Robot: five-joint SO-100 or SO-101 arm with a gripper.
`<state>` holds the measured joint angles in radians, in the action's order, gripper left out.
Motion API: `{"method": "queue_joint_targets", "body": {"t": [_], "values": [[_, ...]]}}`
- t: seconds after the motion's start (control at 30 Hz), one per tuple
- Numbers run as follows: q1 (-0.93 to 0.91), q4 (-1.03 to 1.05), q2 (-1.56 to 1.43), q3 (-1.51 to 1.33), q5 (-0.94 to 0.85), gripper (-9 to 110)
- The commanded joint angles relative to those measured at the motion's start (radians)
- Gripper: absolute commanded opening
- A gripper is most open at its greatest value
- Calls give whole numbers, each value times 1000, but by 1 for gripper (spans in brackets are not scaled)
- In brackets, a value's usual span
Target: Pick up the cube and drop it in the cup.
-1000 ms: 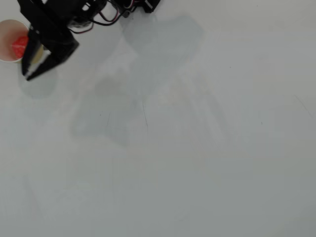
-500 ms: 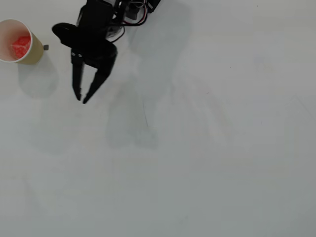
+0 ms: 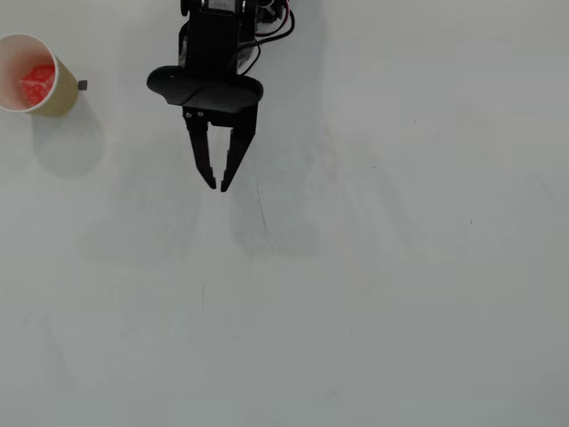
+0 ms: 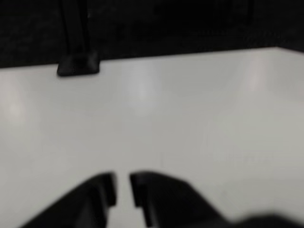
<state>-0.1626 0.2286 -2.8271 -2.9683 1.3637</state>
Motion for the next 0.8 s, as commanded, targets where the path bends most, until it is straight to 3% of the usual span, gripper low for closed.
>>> {"method": "queue_joint_targets", "body": {"t": [0.0,0.77], "values": [[54,31,-75,-9,-8,0],[133,630,-247,-153,-8,0]]}}
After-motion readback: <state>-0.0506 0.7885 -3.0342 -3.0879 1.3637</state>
